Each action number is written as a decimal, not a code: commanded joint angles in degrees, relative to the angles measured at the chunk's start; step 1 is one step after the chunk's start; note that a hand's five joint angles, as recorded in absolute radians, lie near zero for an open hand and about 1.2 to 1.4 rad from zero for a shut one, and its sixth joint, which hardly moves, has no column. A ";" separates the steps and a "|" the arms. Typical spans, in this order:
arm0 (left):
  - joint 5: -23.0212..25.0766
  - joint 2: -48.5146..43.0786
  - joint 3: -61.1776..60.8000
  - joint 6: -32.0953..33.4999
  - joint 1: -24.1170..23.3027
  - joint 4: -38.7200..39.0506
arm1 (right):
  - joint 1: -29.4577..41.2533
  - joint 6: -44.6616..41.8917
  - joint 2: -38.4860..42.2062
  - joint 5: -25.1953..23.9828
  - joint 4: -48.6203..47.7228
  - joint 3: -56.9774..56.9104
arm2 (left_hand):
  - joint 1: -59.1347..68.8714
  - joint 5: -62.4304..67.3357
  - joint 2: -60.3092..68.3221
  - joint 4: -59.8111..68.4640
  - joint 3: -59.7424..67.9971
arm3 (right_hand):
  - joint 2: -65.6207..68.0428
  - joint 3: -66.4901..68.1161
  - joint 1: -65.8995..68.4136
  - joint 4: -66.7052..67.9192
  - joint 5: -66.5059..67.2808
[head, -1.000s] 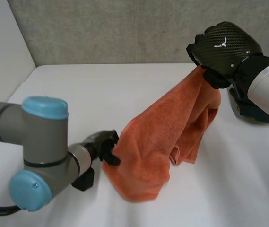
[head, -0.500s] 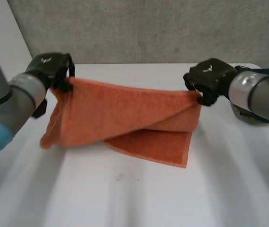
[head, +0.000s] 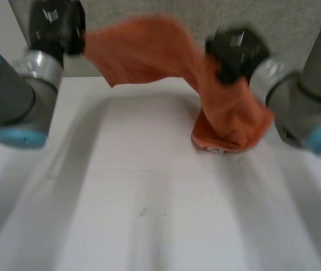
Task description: Fold the laundry.
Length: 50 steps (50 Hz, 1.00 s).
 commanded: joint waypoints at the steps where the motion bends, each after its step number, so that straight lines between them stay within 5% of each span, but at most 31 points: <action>1: -0.01 -0.76 -14.78 0.18 -0.04 -6.52 | 0.32 -8.06 -2.33 -1.37 8.83 20.68 | 14.19 14.20 11.34 11.10 11.72 | 12.77 12.07 23.19 11.67 12.90; 6: 0.17 0.47 -20.06 0.18 -0.74 -9.25 | 0.23 -9.03 -3.64 -3.04 11.92 26.32 | 14.19 14.20 11.34 11.10 11.72 | 12.77 12.07 23.19 11.67 12.90; 9: 0.08 2.58 -21.21 0.27 -1.71 -9.42 | -0.12 -8.94 -4.00 -4.00 10.61 27.20 | 14.19 14.20 11.34 11.10 11.72 | -23.54 -24.24 -13.12 -24.65 -23.42; 10: 0.08 4.15 -21.47 0.18 -1.71 -9.51 | -0.55 -8.86 -4.08 -4.01 9.12 27.20 | 14.19 14.20 11.34 11.10 11.72 | -44.99 -45.69 -34.56 -46.09 -44.86; 12: 0.08 5.57 -21.65 0.18 -1.62 -9.60 | -0.64 -8.42 -4.43 -3.92 7.27 27.11 | 14.19 14.20 11.34 11.10 11.72 | -51.24 -51.94 -40.82 -52.35 -51.12; 23: 0.08 12.60 -22.97 0.18 -1.53 -10.13 | -12.85 -7.36 -7.60 -4.62 2.07 22.46 | 14.19 14.20 11.34 11.10 11.72 | -53.11 -53.81 -42.68 -54.21 -52.98; 33: -0.01 15.42 -22.27 -0.08 -1.88 -10.22 | -18.30 -12.37 0.40 -3.65 7.96 16.56 | 14.19 14.20 11.34 11.10 11.72 | -49.41 -50.11 -38.99 -50.51 -49.28; 37: -0.01 16.21 -20.60 -0.17 -2.15 -11.70 | -20.07 -7.73 1.01 -4.62 10.25 18.58 | 14.19 14.20 11.34 11.10 11.72 | -49.41 -50.11 -38.98 -50.51 -49.28; 43: -0.01 17.35 -15.50 -0.70 -4.34 -16.98 | -20.33 12.04 -1.88 -8.13 7.71 27.71 | 14.19 14.20 11.34 11.10 11.72 | -49.07 -49.77 -38.65 -50.18 -48.95; 50: -0.09 17.35 -12.34 -0.88 -6.71 -19.62 | -19.64 19.09 -9.87 -11.65 0.96 41.06 | 14.19 14.20 11.34 11.10 11.72 | -48.73 -49.44 -38.31 -49.84 -48.61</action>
